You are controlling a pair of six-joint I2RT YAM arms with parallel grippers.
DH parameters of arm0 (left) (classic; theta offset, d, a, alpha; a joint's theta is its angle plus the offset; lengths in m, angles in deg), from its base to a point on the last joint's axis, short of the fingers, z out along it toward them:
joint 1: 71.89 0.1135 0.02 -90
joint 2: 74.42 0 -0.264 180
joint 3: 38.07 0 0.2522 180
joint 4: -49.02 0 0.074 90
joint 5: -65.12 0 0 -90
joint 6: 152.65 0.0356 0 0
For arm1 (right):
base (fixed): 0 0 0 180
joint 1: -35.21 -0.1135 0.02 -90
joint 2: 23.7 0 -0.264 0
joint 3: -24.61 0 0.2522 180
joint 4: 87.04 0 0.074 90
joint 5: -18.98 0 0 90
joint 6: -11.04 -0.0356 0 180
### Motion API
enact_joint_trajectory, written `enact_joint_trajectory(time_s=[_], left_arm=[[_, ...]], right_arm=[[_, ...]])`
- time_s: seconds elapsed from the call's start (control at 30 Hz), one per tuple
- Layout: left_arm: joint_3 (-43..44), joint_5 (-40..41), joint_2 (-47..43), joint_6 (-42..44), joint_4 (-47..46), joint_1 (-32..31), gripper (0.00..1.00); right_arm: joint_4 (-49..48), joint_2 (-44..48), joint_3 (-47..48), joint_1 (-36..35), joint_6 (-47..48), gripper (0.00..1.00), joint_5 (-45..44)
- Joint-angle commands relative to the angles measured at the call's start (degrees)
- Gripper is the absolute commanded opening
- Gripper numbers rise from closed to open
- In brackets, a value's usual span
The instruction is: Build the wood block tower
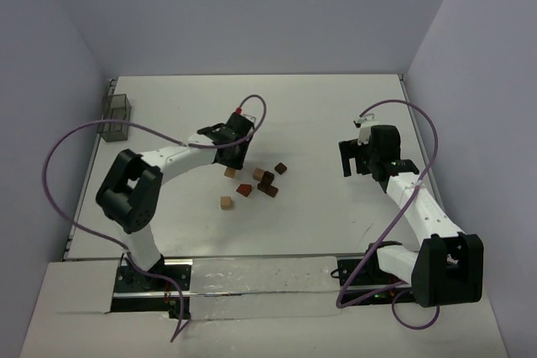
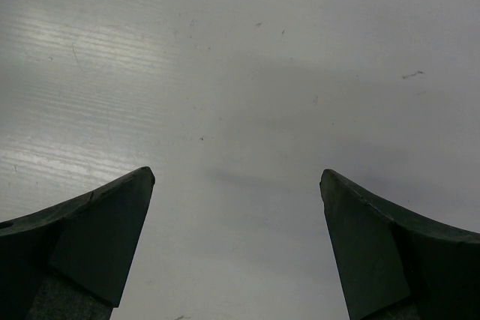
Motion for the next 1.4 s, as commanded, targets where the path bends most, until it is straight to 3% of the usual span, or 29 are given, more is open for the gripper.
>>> enact_joint_trajectory(time_s=[0.0,0.2,0.33,0.47,0.6,0.77,0.83,0.93,1.07,1.37], left_arm=[[-3.28,1.84,-9.79,-7.90,4.01,2.56,0.00],[-10.80,-4.42,-13.15,-8.99,5.80,3.15,0.00],[-12.98,-5.89,-10.59,-6.06,8.32,3.69,0.00],[-12.12,-9.01,-9.77,-1.99,9.43,8.50,0.00],[-13.73,-6.59,-16.20,1.40,5.32,10.01,0.00],[-14.16,-6.38,-14.80,5.52,6.85,10.10,0.00],[-17.02,-5.81,-16.33,10.66,3.87,10.69,0.00],[-20.54,-11.79,-23.31,20.64,-3.22,15.10,0.00],[-22.90,-20.46,-31.32,34.32,-4.04,17.50,0.00],[-27.85,-43.30,-44.81,76.78,12.42,18.06,0.00]], right_arm=[[-0.43,0.23,2.86,-0.33,0.29,1.00,0.00],[0.11,-0.55,3.39,-0.34,0.46,1.00,0.11],[0.20,0.07,3.12,-0.33,0.46,1.00,-0.16],[0.03,0.09,2.90,-0.33,0.46,1.00,-0.57],[-0.06,-0.83,3.13,-0.33,0.54,1.00,-0.25],[0.00,-1.18,3.30,-0.42,0.37,1.00,-0.48],[-0.06,-0.90,3.15,-0.42,0.46,1.00,-0.42],[0.02,-0.19,2.94,-0.34,0.46,1.00,-0.68],[-0.06,-0.12,2.87,-0.33,0.46,1.00,-0.58],[0.11,-0.89,3.20,-0.42,0.33,1.00,-0.11]])
